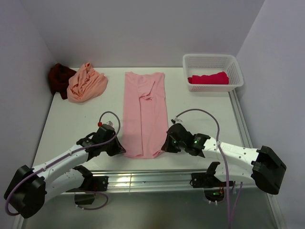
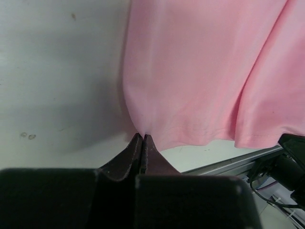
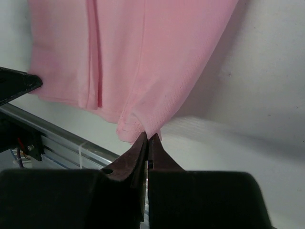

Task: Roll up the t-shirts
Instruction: Fold the tshirt

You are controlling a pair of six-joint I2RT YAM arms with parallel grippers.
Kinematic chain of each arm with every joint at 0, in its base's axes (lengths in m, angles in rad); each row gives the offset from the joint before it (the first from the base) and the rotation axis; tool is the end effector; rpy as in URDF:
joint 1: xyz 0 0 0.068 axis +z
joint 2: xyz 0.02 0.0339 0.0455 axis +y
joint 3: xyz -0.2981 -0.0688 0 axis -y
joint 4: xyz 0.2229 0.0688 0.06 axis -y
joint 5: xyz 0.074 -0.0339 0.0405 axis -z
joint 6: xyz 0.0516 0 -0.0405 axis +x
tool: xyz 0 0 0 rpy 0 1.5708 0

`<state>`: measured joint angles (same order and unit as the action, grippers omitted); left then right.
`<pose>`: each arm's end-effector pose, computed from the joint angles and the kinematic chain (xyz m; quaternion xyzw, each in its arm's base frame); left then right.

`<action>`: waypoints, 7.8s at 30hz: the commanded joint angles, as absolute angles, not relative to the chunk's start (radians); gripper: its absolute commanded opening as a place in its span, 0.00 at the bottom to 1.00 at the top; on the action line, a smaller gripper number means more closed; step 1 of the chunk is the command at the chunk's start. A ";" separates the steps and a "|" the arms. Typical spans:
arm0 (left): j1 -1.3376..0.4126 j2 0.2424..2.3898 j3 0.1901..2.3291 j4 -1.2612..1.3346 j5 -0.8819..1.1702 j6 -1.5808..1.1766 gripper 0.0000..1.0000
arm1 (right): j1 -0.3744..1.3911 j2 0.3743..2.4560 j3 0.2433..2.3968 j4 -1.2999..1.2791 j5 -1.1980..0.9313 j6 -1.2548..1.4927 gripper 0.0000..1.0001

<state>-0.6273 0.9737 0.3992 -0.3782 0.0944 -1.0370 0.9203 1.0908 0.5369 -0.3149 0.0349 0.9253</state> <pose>0.1144 -0.0889 0.1871 -0.1795 0.9346 -0.2549 0.1713 0.1132 0.1458 0.2158 0.0083 0.9389 0.2642 0.2206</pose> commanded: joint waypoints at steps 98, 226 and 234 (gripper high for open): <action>-0.310 1.471 0.991 -0.281 0.052 -0.798 0.48 | 0.380 1.609 1.161 -0.336 -0.161 0.543 0.62; -1.207 1.029 0.236 -0.048 -0.704 -1.278 0.43 | 1.243 1.169 0.275 -0.075 0.821 1.158 0.42; -1.207 1.063 0.233 -0.049 -0.696 -1.305 0.38 | 1.246 1.195 0.284 -0.067 0.810 1.163 0.38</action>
<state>-1.1995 1.0454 0.2344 -0.0185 -0.6891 -1.2640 1.2491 1.1824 0.2859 -0.0593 0.8188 1.1580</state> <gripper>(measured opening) 0.380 0.384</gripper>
